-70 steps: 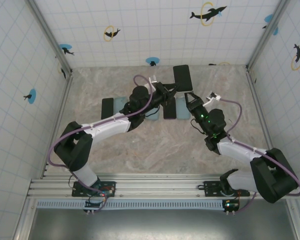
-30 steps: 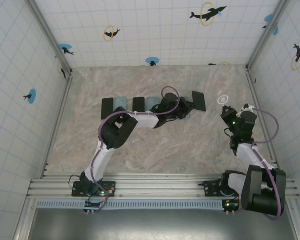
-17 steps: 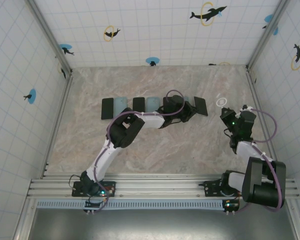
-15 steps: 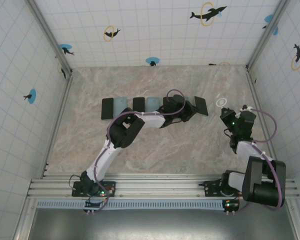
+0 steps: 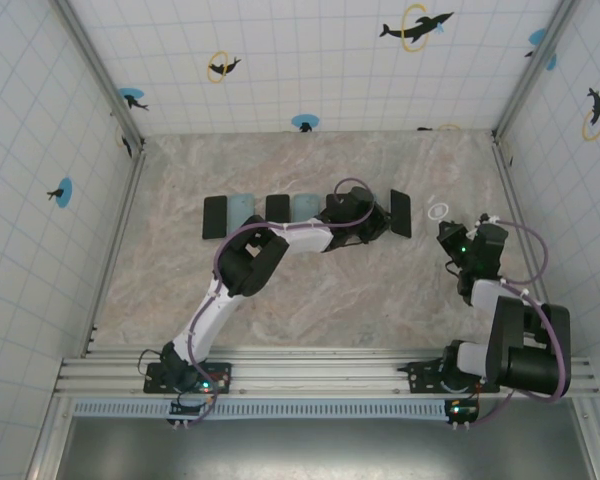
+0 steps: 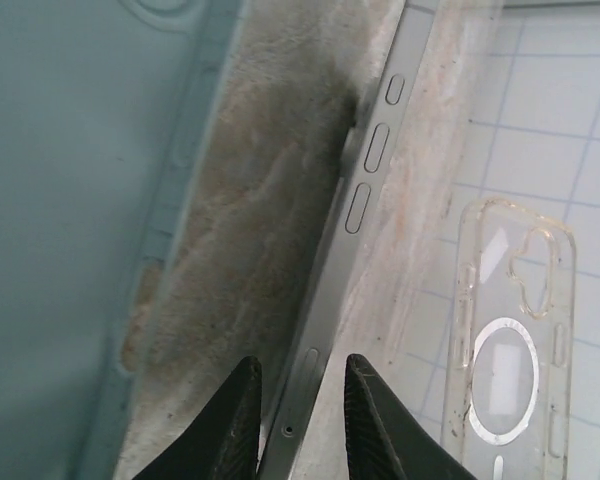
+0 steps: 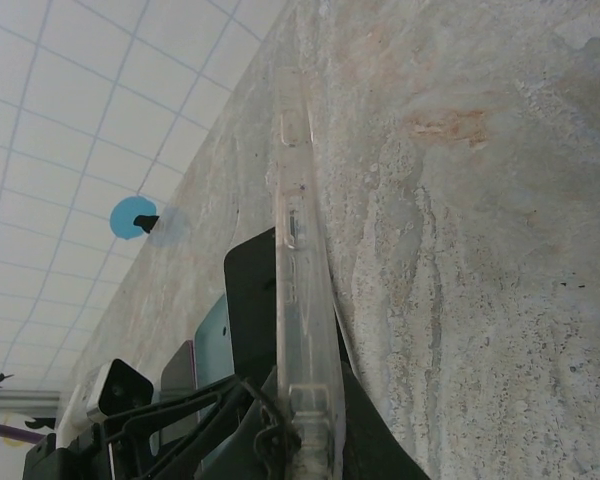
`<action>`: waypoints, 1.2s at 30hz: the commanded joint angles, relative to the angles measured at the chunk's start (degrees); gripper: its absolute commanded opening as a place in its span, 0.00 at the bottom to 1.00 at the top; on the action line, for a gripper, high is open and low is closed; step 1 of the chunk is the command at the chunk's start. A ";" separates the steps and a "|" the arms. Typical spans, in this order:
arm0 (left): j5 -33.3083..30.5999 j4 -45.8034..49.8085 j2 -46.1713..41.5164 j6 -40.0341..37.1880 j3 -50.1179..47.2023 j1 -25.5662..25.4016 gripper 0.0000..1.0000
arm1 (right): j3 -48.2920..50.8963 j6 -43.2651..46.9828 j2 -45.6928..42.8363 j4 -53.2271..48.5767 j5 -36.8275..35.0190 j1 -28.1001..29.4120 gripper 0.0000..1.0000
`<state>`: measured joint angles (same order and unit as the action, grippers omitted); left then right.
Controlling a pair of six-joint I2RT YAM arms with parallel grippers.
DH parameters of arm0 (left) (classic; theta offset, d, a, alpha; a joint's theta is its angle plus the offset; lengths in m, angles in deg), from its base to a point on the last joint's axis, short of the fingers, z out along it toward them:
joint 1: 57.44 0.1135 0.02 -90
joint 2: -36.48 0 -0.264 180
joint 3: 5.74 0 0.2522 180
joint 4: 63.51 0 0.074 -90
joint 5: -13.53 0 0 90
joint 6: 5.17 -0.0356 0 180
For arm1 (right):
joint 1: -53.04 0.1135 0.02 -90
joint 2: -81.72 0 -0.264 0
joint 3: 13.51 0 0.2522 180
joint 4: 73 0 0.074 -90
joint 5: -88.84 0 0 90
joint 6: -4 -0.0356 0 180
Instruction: Take the phone out of the phone case
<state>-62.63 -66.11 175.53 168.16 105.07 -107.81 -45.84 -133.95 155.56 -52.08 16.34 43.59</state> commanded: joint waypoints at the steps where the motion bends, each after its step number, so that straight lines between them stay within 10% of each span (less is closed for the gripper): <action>1: -1.19 2.46 0.57 -2.11 3.00 -0.46 0.28 | 0.19 1.36 1.18 3.37 1.04 -0.33 0.07; 25: -1.27 11.25 -1.28 -11.88 9.17 -0.52 0.48 | -4.58 2.79 16.24 13.61 3.17 -0.42 0.10; 36: -2.11 11.39 -11.01 -19.72 5.22 0.33 0.58 | -7.61 3.42 19.35 11.16 7.01 -0.83 0.39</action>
<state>-63.92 -54.57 170.63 152.62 111.81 -107.98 -51.28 -131.74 175.69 -40.43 22.72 43.15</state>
